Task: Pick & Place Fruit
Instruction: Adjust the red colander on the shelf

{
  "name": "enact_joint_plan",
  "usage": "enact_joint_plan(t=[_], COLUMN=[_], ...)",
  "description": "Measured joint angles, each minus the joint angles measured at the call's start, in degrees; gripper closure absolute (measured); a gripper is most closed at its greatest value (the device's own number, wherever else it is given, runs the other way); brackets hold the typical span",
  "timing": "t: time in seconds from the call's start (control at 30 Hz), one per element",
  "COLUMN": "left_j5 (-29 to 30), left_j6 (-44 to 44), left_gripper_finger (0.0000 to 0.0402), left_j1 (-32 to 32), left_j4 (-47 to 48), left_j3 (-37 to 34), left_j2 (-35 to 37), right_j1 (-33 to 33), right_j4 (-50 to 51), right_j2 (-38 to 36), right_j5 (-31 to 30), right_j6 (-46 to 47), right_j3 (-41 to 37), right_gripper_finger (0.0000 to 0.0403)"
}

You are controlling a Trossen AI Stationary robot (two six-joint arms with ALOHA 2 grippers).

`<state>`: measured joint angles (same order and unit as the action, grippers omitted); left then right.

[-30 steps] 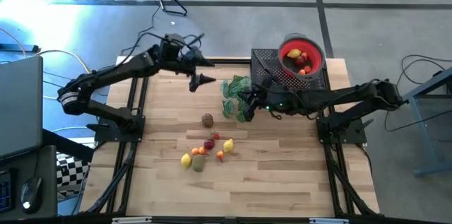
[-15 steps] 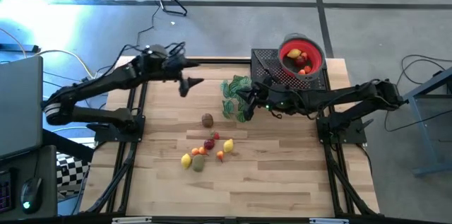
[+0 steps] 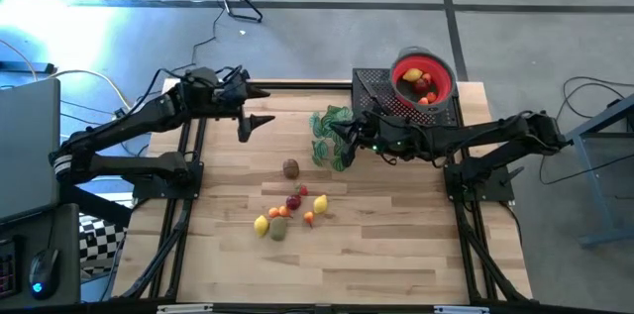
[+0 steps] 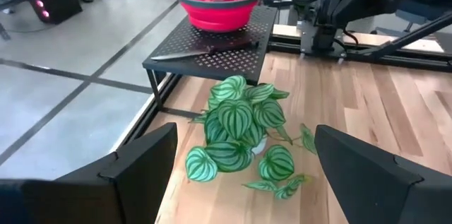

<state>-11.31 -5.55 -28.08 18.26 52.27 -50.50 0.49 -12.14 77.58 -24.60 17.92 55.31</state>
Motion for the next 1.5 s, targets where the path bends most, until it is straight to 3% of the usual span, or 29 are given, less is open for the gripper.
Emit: enact_joint_plan(t=[0.57, 1.5], left_j5=[-0.13, -0.17], left_j6=[9.17, 8.84], left_gripper_finger=[0.0073, 0.0073], left_j1=[-0.02, -0.02], left_j4=[0.25, -0.96], left_j3=[0.00, 0.02], left_j2=[-0.24, -0.24], right_j1=[-0.22, -0.22], right_j4=[-0.97, -0.99], right_j2=[0.00, 0.00], right_j5=[-0.97, -0.72], right_j6=[-0.22, -0.18], right_j3=[0.00, 0.00], right_gripper_finger=[0.0401, 0.0401])
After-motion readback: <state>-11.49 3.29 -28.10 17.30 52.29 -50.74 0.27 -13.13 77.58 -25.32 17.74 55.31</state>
